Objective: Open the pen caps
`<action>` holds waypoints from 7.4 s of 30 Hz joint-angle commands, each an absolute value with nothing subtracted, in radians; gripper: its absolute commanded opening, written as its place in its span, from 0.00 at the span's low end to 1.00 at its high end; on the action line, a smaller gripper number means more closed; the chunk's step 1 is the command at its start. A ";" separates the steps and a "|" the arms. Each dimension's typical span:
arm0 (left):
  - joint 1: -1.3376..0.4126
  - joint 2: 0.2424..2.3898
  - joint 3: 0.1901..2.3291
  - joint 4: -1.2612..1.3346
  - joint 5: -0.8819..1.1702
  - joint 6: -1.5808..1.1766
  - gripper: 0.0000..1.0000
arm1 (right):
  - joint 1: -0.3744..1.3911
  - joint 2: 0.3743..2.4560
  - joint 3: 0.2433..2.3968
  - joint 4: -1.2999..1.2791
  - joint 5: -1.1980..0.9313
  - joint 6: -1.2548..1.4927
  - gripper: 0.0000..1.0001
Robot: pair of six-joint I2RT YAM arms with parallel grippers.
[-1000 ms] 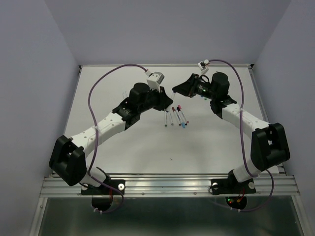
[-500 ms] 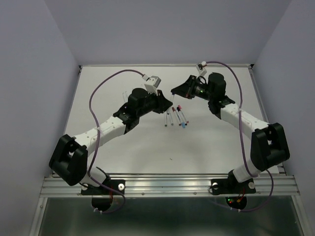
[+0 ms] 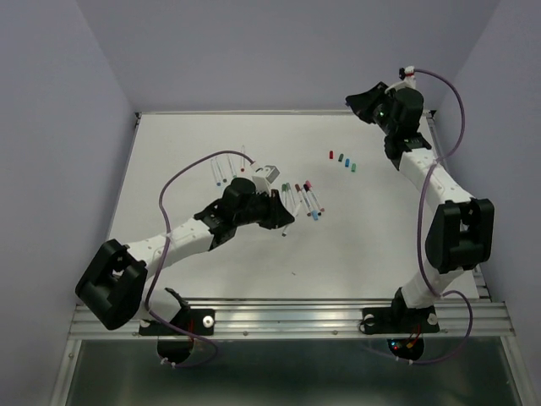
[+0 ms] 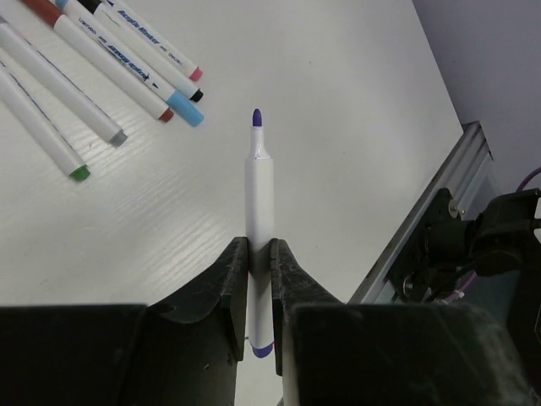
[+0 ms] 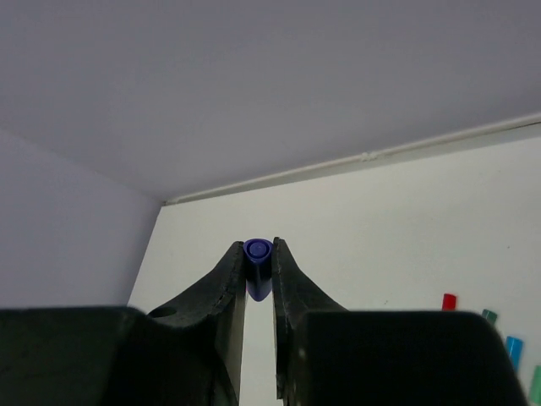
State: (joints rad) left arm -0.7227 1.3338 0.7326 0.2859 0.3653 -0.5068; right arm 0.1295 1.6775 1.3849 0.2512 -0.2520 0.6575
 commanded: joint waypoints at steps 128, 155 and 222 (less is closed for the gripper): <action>-0.670 1.905 1.402 -0.330 -0.153 -0.373 0.99 | 0.141 1.540 1.252 -0.321 0.342 0.373 1.00; -0.712 2.092 1.511 -0.400 -0.207 -0.387 0.61 | 0.141 1.549 1.253 -0.322 0.364 0.367 1.00; -0.673 1.408 1.060 0.342 0.360 -0.310 0.00 | 0.282 1.540 1.061 0.661 -0.851 0.805 0.30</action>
